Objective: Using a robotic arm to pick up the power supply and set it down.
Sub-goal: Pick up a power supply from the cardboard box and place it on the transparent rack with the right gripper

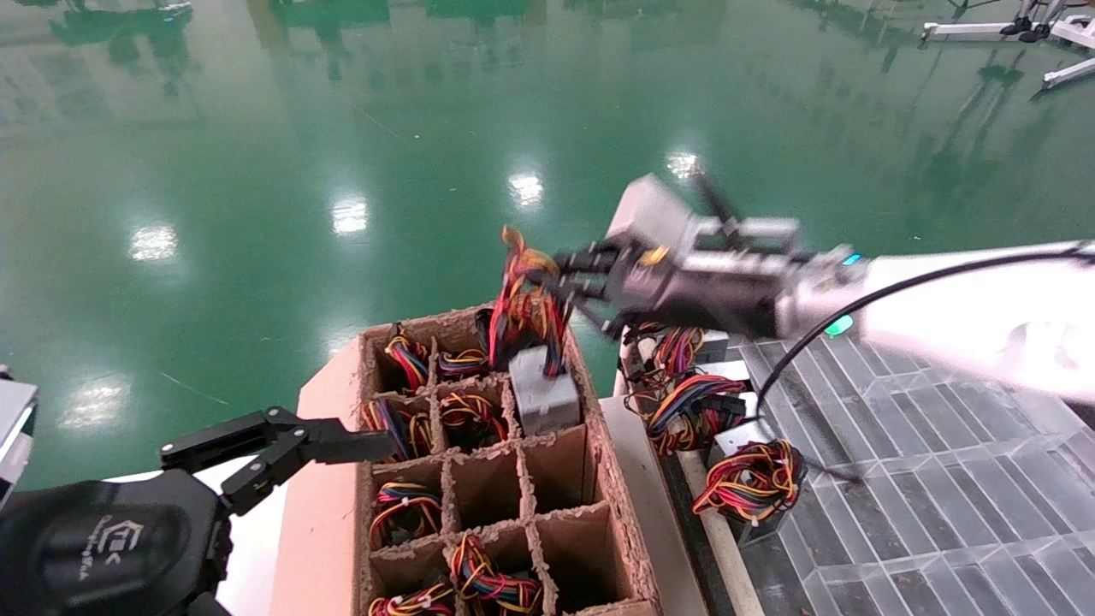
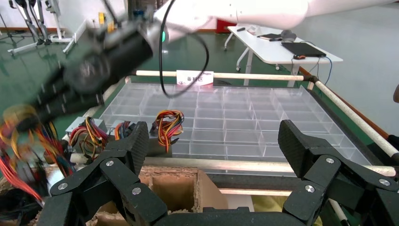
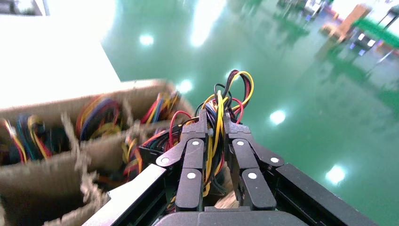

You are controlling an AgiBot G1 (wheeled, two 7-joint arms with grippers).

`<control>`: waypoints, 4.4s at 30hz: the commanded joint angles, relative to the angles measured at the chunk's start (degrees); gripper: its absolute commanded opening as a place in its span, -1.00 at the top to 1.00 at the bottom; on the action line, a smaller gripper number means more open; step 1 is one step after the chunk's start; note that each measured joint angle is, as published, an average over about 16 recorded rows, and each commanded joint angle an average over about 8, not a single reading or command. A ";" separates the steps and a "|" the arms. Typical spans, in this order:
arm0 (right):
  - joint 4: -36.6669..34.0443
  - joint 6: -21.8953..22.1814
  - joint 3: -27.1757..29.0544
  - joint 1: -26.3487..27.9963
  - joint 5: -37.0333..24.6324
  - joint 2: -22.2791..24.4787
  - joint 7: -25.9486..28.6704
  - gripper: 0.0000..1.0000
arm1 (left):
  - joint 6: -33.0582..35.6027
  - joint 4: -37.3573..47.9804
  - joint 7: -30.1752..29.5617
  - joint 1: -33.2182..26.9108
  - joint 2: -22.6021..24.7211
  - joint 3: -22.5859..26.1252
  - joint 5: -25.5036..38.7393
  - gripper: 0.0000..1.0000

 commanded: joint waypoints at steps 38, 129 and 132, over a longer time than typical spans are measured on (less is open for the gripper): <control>46.74 -1.15 11.21 -12.60 5.27 46.61 34.49 1.00 | -0.02 0.00 0.03 -0.01 -0.02 0.06 -0.04 -1.00; 30.29 -18.14 1.20 -18.29 4.55 42.19 21.28 -1.00 | -0.09 0.02 0.09 -0.03 -0.07 0.16 -0.12 -1.00; 30.27 -18.44 1.22 -18.19 4.98 42.07 21.45 -1.00 | -0.09 0.02 0.09 -0.03 -0.07 0.16 -0.12 -1.00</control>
